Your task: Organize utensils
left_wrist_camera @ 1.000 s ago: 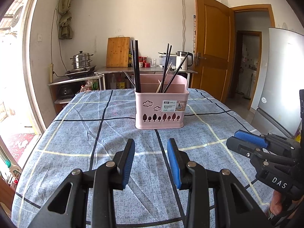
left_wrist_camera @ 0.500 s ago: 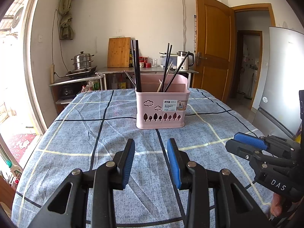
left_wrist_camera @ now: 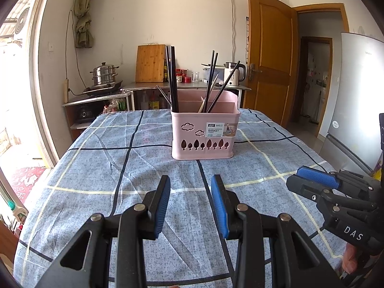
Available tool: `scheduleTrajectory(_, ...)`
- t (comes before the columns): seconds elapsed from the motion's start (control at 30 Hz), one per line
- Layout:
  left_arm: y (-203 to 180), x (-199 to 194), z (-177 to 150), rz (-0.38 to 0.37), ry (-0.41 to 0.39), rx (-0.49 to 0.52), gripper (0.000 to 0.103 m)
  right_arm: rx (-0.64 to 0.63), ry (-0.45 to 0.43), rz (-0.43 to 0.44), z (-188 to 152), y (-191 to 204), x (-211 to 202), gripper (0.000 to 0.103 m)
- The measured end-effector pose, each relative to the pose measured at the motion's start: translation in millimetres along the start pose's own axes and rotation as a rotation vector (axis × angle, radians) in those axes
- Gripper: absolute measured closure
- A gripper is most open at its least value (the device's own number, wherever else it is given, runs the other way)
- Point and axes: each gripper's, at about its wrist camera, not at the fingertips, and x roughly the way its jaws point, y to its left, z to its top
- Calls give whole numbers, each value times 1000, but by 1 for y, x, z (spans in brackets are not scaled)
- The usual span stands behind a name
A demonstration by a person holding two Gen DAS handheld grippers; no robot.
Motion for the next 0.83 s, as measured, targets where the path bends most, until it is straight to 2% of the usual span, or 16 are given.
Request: scheduleTrajectory(0.83,-5,0,-2,18,-10,3,66,0,1,-1,-1,-1,1,75)
